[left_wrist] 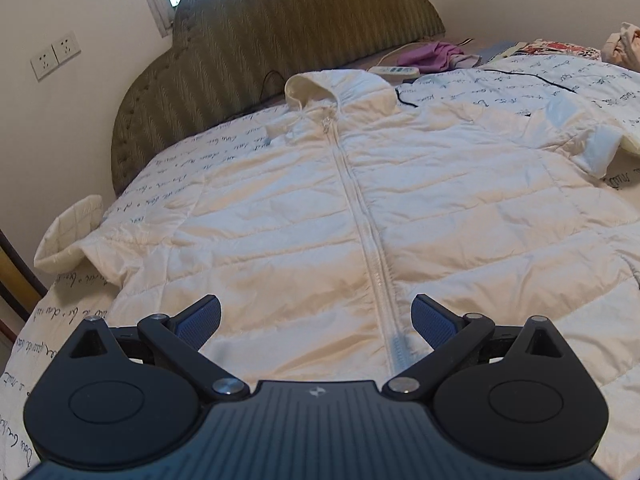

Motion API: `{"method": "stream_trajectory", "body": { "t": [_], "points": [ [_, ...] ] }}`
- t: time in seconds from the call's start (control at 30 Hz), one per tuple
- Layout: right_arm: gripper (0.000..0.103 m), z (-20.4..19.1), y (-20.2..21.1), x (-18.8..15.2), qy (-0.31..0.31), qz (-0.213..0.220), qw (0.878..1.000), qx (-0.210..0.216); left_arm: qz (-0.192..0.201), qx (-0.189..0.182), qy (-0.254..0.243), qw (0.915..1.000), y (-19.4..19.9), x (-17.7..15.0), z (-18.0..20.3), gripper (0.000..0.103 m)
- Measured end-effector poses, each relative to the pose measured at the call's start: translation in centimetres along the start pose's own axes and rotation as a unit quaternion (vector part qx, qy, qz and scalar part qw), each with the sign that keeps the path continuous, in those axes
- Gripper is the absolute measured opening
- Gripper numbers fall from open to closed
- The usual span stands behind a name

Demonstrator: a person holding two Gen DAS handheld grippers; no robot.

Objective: Fold small clothes
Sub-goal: 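Grasp the jacket's sleeve cuff with the right gripper and lift it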

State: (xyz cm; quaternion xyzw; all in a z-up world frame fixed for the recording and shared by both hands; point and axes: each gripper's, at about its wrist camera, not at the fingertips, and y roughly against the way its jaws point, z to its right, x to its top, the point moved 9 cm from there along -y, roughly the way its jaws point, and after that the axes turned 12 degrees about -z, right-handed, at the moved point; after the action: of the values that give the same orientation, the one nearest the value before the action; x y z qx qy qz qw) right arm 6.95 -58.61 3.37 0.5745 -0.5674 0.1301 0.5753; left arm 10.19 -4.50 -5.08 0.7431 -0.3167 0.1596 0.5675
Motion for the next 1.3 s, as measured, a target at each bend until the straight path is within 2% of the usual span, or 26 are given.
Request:
{"method": "stream_trajectory", "body": {
  "t": [0.1, 0.2, 0.53, 0.97, 1.13, 1.3],
  "points": [
    [0.014, -3.9, 0.4, -0.6, 0.042, -0.002, 0.999, 0.014, -0.002, 0.008, -0.003, 1.0000, -0.2, -0.5, -0.5, 0.102],
    [0.014, -8.0, 0.4, -1.6, 0.083, -0.009, 0.996, 0.010, -0.004, 0.015, -0.007, 0.9999, -0.4, -0.8, -0.8, 0.102],
    [0.013, -21.1, 0.9, -6.0, 0.169, -0.041, 0.981, 0.084, 0.007, 0.025, 0.009, 0.9996, -0.9, -0.8, -3.4, 0.102],
    [0.014, -35.0, 1.4, -12.6, 0.211, -0.094, 0.958, 0.170, 0.016, 0.070, 0.018, 0.9973, -2.4, -3.4, -6.9, 0.102],
    [0.014, -42.1, 1.3, -16.4, 0.238, -0.117, 0.941, 0.210, 0.026, 0.056, 0.029, 0.9976, -3.1, -4.1, -7.3, 0.102],
    [0.013, -48.2, 1.1, -20.4, 0.269, -0.143, 0.921, 0.244, 0.021, 0.015, 0.071, 0.9971, -4.1, -4.8, -8.0, 0.103]
  ]
}}
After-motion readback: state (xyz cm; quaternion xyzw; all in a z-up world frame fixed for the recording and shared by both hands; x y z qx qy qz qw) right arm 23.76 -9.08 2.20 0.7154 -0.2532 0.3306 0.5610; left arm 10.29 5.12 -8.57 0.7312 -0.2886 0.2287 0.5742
